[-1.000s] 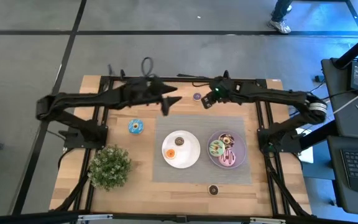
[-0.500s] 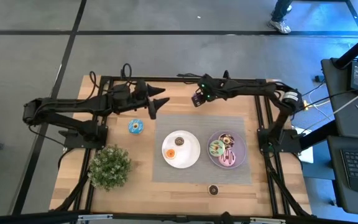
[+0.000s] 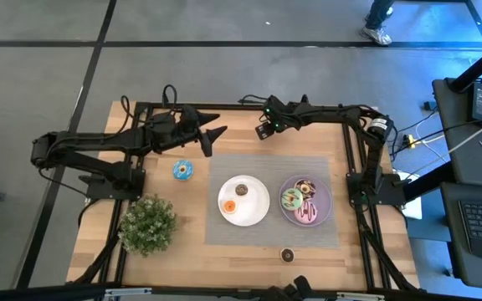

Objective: Pick & Place donuts
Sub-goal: Put the small blue donut on the white plate

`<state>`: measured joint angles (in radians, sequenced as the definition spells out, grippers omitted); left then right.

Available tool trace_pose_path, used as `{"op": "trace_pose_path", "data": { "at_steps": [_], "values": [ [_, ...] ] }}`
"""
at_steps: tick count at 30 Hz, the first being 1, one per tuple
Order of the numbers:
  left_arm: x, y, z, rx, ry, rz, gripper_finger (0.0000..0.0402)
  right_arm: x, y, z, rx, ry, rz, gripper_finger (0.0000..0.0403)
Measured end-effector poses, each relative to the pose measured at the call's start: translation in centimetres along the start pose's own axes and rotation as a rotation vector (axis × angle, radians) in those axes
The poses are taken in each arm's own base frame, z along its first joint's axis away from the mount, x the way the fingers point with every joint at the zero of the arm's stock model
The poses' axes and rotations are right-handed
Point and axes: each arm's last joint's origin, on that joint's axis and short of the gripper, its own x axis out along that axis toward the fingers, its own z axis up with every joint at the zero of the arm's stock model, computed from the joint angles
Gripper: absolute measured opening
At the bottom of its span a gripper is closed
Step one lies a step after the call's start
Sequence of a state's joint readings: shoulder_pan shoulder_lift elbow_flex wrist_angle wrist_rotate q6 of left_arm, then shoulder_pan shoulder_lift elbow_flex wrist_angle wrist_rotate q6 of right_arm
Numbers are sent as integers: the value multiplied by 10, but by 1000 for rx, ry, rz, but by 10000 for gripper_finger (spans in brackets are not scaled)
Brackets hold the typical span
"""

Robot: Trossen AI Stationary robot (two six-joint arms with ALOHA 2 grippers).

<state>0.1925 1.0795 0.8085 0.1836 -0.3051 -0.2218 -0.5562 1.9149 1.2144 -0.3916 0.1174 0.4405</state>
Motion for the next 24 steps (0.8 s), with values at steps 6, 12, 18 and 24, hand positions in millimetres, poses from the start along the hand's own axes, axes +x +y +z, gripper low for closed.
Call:
{"op": "trace_pose_path", "data": {
  "at_steps": [6,12,18,24],
  "values": [
    [0,1,0,8,-7,30,251,0,0,0,-28,9,11,170],
    [0,1,0,8,-8,34,251,0,-2,1,-25,4,8,170],
    [0,1,0,-1,-8,34,251,1,-4,2,-22,-17,-38,170],
    [0,1,0,-2,-8,34,251,1,-5,2,-18,-17,-32,170]
  ]
}}
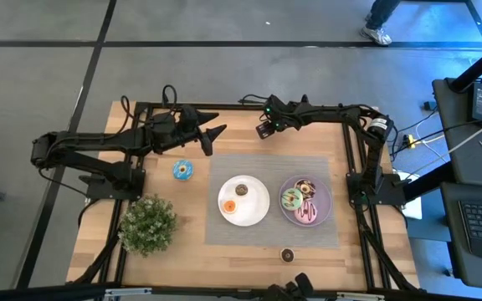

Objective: Pick & Place donuts
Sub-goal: Put the small blue donut on the white plate

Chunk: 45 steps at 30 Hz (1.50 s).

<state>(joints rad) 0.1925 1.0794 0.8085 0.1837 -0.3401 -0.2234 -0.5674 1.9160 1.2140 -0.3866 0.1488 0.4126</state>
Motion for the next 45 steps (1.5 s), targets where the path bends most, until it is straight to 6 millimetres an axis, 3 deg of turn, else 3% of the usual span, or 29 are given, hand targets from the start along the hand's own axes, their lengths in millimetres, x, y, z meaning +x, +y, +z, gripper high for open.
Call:
{"op": "trace_pose_path", "data": {
  "at_steps": [8,16,23,27,38,45],
  "values": [
    [0,0,0,-1,0,0,251,2,-4,2,9,-5,-12,170],
    [0,0,0,-1,0,0,251,24,-3,-6,4,43,5,170],
    [0,0,0,0,0,0,251,27,-2,-6,4,45,18,168],
    [0,0,0,1,0,1,251,27,-2,-6,1,44,20,145],
    [0,1,0,2,-7,32,251,27,-2,-6,-92,44,31,34],
    [0,1,0,1,-7,31,251,8,-3,-3,-130,54,70,28]
  ]
}}
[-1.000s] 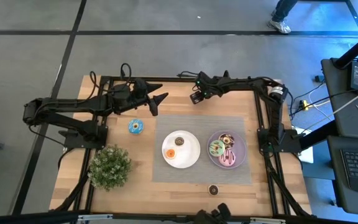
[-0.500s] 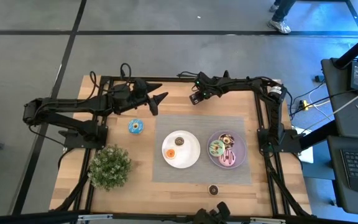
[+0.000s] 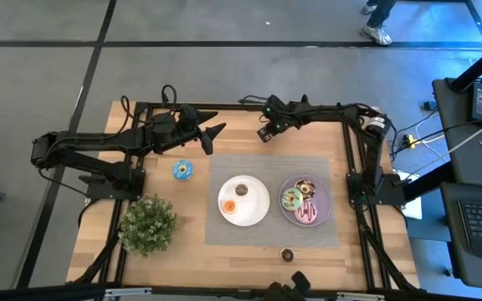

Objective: Pick & Place donuts
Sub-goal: Put the small blue donut on the white plate

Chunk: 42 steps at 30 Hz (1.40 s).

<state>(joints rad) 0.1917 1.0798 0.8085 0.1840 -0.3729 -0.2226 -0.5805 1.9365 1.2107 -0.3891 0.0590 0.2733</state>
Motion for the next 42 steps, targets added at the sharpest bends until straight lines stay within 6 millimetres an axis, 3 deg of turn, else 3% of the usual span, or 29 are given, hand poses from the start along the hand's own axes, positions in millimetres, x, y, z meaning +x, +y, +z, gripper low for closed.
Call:
{"op": "trace_pose_path", "data": {
  "at_steps": [7,13,19,25,32,42],
  "values": [
    [0,0,0,0,0,0,251,-42,12,-3,-88,30,124,30],
    [0,0,0,1,0,0,251,-70,67,-29,-221,94,257,27],
    [0,0,-1,3,6,1,251,-86,131,-70,-324,138,336,34],
    [0,0,-1,3,7,2,251,-99,167,-103,-353,111,282,28],
    [0,0,-1,-1,8,1,251,-100,195,-123,-376,69,338,33],
    [0,1,-8,7,85,-5,251,-75,207,-146,-438,118,272,35]
  ]
}}
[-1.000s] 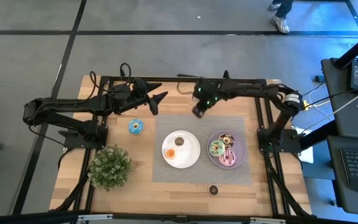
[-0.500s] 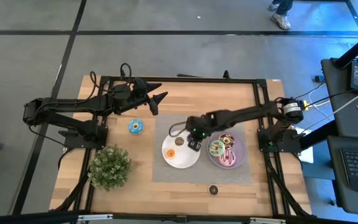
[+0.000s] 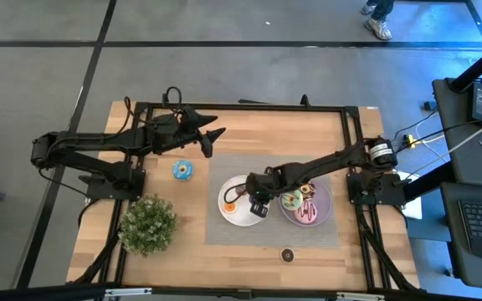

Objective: Pick & Place donuts
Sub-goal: Put the small blue donut on the white plate

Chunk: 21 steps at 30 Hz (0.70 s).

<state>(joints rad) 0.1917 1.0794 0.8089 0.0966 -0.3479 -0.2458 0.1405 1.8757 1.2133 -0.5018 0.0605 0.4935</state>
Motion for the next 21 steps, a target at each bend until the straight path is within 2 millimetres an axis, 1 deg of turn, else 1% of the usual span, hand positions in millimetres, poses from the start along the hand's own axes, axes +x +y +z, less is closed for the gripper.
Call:
{"op": "trace_pose_path", "data": {
  "at_steps": [7,10,13,21],
  "values": [
    [0,0,-3,-16,36,-4,251,2,2,-2,-7,0,-24,36],
    [0,1,-4,-15,41,-3,251,2,2,-2,17,2,-26,36],
    [0,1,-5,-13,51,-10,251,5,1,-4,43,18,-35,36],
    [0,0,-5,-12,58,-22,251,11,2,-5,43,36,-18,36]
  ]
}}
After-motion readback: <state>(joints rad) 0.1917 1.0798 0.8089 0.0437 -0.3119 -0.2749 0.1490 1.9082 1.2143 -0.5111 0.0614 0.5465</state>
